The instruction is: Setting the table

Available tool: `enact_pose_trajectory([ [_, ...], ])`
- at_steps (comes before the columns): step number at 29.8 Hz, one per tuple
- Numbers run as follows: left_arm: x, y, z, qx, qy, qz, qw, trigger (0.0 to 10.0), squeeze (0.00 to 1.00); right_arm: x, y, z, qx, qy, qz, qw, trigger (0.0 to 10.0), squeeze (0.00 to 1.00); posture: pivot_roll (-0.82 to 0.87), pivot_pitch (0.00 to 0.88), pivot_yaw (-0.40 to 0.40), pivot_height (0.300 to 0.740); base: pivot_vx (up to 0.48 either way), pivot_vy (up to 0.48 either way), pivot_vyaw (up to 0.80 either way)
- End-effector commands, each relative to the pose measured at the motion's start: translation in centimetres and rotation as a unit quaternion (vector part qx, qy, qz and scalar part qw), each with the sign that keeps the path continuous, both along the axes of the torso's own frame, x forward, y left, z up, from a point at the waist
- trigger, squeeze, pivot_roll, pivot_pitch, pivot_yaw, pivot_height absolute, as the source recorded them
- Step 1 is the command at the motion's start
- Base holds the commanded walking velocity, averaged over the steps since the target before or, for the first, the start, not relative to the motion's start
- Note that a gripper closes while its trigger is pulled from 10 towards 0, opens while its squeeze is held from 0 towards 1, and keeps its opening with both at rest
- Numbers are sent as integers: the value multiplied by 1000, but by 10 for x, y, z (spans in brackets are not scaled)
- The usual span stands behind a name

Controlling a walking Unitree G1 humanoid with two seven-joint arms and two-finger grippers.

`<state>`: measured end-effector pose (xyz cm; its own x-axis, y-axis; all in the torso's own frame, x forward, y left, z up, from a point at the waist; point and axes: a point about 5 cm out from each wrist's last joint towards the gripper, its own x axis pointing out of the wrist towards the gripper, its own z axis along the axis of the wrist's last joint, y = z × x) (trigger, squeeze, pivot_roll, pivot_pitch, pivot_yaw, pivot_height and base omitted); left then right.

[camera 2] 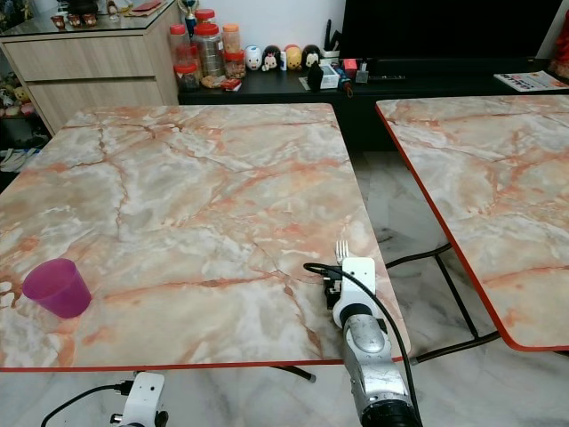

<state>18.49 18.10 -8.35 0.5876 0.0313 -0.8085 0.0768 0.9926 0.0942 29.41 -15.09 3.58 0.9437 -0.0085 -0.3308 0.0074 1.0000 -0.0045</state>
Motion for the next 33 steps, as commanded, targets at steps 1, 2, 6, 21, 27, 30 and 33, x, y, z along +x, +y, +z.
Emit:
enact_pose_trajectory([
  [1,0,0,0,-1,4,-3,1000,10000,0,0,3,0,1,5,1,1000,10000,0,-89,0,9,740,0,0,0],
  [2,0,0,0,-2,5,-4,1000,10000,0,-1,3,0,1,6,2,1000,10000,0,-90,0,10,740,0,0,0],
  [6,-1,-1,-1,-8,9,-8,1000,10000,0,-1,3,-1,-1,9,-2,1000,10000,0,-90,0,10,740,0,0,0],
  [21,-4,-4,-2,-20,17,-22,999,10000,0,-7,-4,-5,-8,25,-43,999,10000,0,-94,0,17,740,0,0,0],
  [27,-3,-4,-2,-18,21,-30,999,10000,0,-8,-2,-8,-7,36,-45,998,10000,0,-94,0,17,740,0,0,0],
  [30,-3,-4,-2,-19,22,-29,999,10000,0,-8,-3,-8,-10,38,-44,998,0,0,-92,0,16,740,0,0,0],
  [33,-4,-4,-3,-20,23,-29,999,10000,0,-8,-3,-9,-11,39,-44,998,0,0,-92,0,16,740,0,0,0],
])
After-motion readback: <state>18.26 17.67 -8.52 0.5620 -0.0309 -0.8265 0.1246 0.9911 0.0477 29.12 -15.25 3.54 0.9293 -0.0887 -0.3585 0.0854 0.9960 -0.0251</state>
